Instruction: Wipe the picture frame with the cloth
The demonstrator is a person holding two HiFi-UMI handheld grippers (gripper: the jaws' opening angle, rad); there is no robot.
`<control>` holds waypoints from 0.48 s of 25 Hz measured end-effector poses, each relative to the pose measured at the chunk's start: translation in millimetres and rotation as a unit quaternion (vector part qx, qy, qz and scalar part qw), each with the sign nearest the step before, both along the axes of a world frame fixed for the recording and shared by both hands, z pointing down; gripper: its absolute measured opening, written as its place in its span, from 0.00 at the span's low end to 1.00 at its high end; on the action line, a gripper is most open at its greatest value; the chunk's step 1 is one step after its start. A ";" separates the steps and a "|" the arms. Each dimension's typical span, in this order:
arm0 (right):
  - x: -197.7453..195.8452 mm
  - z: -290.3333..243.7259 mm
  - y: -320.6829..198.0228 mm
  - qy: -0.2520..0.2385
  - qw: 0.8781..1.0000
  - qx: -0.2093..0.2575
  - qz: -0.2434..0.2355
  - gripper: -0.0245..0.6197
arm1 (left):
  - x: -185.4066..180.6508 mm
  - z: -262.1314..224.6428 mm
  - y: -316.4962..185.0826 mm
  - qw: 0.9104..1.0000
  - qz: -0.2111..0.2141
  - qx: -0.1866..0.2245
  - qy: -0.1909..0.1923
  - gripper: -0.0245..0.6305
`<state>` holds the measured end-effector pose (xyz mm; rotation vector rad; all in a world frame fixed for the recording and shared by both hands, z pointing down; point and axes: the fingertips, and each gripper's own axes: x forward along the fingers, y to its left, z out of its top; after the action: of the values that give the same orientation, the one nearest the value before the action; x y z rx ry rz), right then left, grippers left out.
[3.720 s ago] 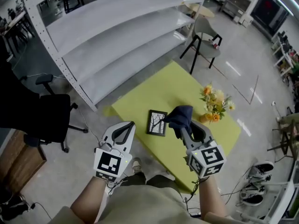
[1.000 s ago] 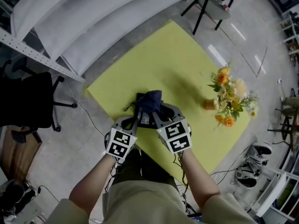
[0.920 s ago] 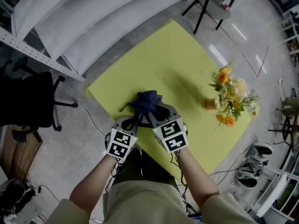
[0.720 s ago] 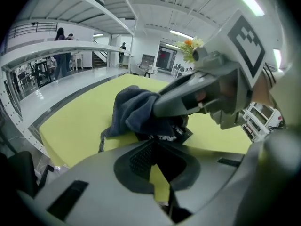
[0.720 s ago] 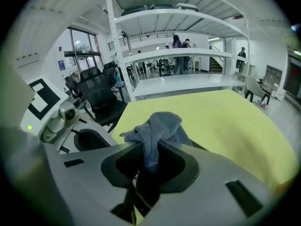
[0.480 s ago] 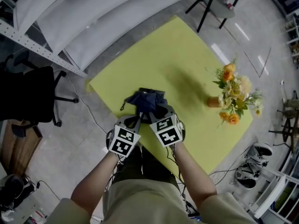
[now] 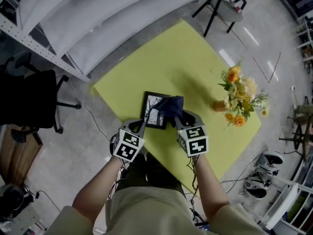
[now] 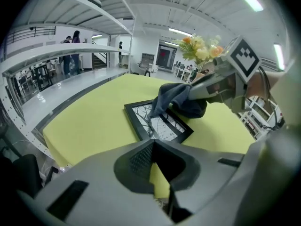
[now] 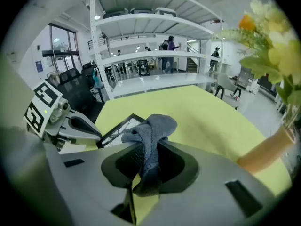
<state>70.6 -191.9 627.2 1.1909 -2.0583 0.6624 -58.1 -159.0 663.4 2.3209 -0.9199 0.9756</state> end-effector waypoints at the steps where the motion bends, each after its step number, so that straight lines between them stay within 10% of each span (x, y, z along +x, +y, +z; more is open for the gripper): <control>1: -6.0 -8.7 0.2 -0.009 1.000 0.008 -0.005 0.18 | -2.1 -1.2 1.3 1.000 -0.002 0.002 -0.001 0.05; 12: -114.8 -0.5 17.0 -0.063 0.994 -0.024 -0.087 0.18 | -9.1 -4.7 12.0 1.000 -0.020 -0.010 0.010 0.05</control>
<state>-44.3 -175.0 626.8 0.9515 -2.2071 0.7139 -67.3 -147.0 658.7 2.2839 -0.9406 0.9401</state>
